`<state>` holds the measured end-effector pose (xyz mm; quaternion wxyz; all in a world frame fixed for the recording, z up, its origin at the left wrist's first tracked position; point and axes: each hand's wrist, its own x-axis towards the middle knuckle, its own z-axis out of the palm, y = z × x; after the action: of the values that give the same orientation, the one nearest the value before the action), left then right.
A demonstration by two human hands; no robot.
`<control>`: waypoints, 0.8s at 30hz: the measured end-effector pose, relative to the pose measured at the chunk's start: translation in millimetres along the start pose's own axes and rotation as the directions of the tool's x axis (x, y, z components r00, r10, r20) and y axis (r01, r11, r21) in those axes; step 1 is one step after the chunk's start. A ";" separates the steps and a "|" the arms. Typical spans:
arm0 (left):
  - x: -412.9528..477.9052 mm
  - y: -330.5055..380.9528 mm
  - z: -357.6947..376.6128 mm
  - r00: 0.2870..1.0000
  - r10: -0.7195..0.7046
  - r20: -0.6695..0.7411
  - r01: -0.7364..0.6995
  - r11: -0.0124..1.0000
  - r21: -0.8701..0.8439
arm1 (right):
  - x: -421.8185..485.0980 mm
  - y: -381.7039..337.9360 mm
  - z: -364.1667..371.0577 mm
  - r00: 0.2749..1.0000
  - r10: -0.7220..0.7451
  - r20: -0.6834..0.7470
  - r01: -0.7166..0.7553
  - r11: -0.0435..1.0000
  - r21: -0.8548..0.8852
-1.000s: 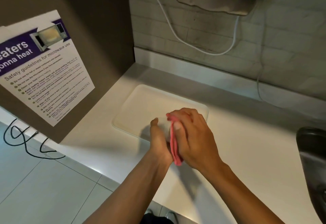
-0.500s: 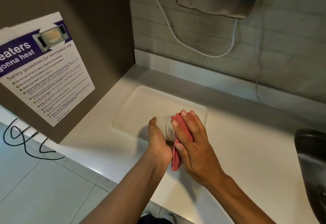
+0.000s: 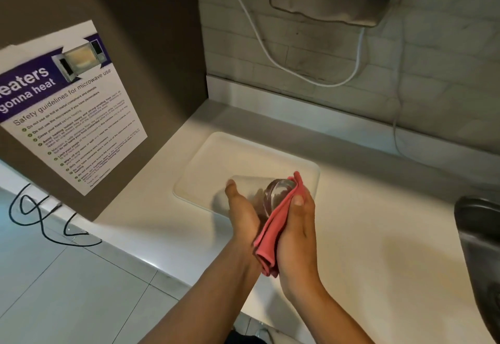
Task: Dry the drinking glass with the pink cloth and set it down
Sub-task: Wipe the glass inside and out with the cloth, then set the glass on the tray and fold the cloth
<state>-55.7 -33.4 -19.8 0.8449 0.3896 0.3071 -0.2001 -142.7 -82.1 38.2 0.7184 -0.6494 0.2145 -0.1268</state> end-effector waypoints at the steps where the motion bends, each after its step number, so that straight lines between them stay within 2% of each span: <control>1: 6.3 -1.5 0.1 0.996 0.092 -0.019 -0.091 0.995 0.029 | -2.2 0.7 -0.2 0.999 0.031 0.009 -0.032 0.999 0.017; 4: 8.4 0.9 -1.7 0.979 0.197 -0.051 -0.196 0.980 0.034 | -4.9 4.3 0.0 0.989 0.149 -0.009 -0.148 0.986 0.075; 6: 5.1 6.3 -0.4 0.953 0.298 -0.058 -0.290 0.950 0.112 | -8.8 5.7 2.5 0.973 0.232 -0.021 -0.229 0.969 0.091; 7: 4.6 10.1 0.1 0.933 0.357 -0.045 -0.347 0.927 0.145 | -11.2 4.3 4.4 0.958 0.288 -0.016 -0.283 0.950 0.133; 9: -2.0 16.8 1.5 0.904 0.427 -0.038 -0.423 0.902 0.084 | -12.9 3.3 7.8 0.912 0.409 -0.016 -0.394 0.888 0.239; 11: -11.2 18.9 4.0 0.853 0.520 -0.051 -0.510 0.850 0.128 | -12.4 2.3 9.1 0.872 0.489 -0.015 -0.461 0.832 0.308; 14: -17.9 16.6 3.7 0.762 0.648 0.006 -0.625 0.733 0.268 | -8.5 4.0 6.9 0.830 0.558 -0.010 -0.518 0.778 0.354; 15: -21.5 17.7 4.9 0.750 0.660 0.043 -0.645 0.715 0.270 | -8.3 4.2 4.6 0.823 0.568 -0.012 -0.532 0.779 0.333; 18: -21.9 18.8 9.7 0.628 0.764 0.149 -0.756 0.553 0.349 | -5.5 8.7 -2.7 0.811 0.585 0.020 -0.568 0.779 0.266; 20: -18.6 19.8 11.5 0.571 0.796 0.200 -0.791 0.468 0.395 | -5.1 9.6 -3.7 0.785 0.617 0.047 -0.591 0.725 0.353; 22: -9.7 21.0 11.7 0.548 0.807 0.222 -0.797 0.423 0.431 | -2.3 8.8 -3.0 0.764 0.641 0.073 -0.597 0.660 0.457; 24: -1.4 25.2 13.0 0.546 0.805 0.233 -0.794 0.408 0.451 | -0.2 12.0 -9.0 0.780 0.613 0.125 -0.603 0.682 0.415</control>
<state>-37.4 -27.9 1.3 0.6985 0.6973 0.0283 0.1581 -148.3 -88.4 25.8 0.8423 -0.3636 0.3923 0.0666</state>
